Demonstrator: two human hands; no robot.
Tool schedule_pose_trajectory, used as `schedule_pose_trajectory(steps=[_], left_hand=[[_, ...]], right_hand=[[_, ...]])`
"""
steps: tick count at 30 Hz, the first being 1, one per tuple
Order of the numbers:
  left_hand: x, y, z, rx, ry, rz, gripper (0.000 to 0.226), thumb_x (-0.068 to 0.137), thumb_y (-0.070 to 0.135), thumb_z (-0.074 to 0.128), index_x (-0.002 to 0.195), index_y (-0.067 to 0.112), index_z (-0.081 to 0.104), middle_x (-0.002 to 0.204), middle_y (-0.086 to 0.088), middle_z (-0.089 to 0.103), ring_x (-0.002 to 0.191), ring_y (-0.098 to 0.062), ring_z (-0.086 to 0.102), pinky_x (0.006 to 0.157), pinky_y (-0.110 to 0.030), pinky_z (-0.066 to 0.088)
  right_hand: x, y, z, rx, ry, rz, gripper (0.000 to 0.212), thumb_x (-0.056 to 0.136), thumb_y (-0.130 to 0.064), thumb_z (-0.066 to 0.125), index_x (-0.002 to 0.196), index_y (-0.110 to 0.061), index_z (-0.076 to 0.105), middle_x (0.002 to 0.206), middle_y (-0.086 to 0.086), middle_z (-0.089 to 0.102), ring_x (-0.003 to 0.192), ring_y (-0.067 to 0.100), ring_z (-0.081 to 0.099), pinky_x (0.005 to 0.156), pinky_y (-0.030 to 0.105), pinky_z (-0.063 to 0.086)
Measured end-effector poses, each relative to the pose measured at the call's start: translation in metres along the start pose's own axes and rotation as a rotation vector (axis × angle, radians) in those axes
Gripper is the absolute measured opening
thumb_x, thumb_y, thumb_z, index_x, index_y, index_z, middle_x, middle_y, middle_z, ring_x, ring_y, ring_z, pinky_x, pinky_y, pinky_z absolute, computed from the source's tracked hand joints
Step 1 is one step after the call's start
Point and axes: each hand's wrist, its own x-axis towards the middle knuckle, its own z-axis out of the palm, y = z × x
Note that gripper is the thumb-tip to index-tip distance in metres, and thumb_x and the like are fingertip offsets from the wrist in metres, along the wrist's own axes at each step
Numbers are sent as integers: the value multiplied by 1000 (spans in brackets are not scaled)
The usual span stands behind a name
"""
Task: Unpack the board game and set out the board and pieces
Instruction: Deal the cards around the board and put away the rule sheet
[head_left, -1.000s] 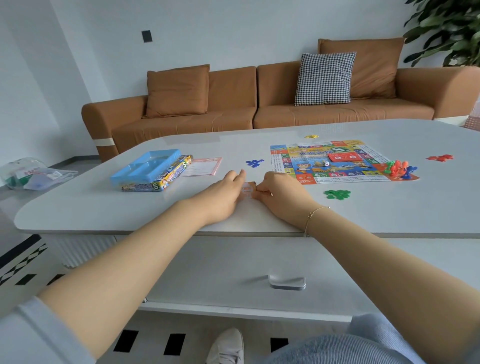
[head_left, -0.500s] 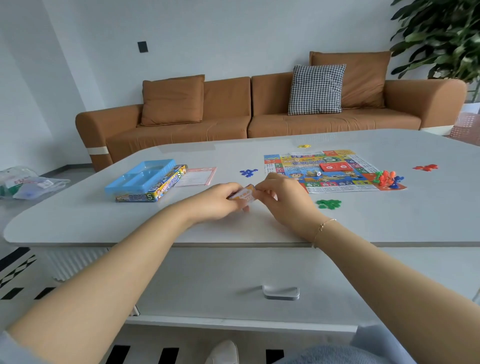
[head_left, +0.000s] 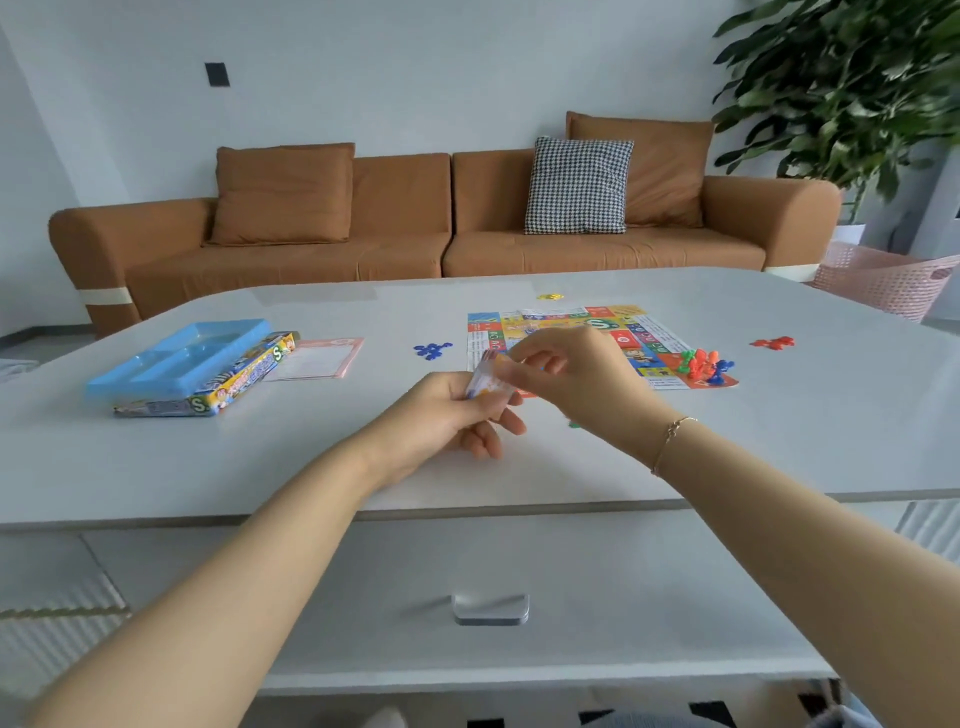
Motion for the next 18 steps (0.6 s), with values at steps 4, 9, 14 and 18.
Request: schedule_pose_trajectory(steps=[4,9,14,18], left_hand=[[-3,-4,3,12,36,41,16,93,20,56,99,6,62,80,-1,72,53,-8,58,51,-15,44],[-3,-3,3,-28,38,30,17,97,21,48,100,10,61,87,-5,73,59,-10,60,56,-16,46],[-4,-5,1,-68,79,49,15,97,15,48,101,9,62,86,-6,73,56,-10,60,53,-16,46],[-4,-5,2,-67,118,53,12,96,13,51,97,10,62,81,-4,73,52,-8,59,50,-15,44]], right_hand=[[-4,9,11,200,70,62,13,83,-19,71,76,-8,70,71,6,70,70,21,64,65,26,49],[-7,13,18,237,119,77,4,83,-10,69,83,-11,73,73,0,69,64,7,59,65,19,48],[-9,11,16,315,168,150,13,78,-15,75,88,-9,73,78,8,72,69,16,64,69,26,52],[-11,5,12,320,168,182,10,77,-17,77,73,-12,70,65,6,67,54,11,54,58,27,48]])
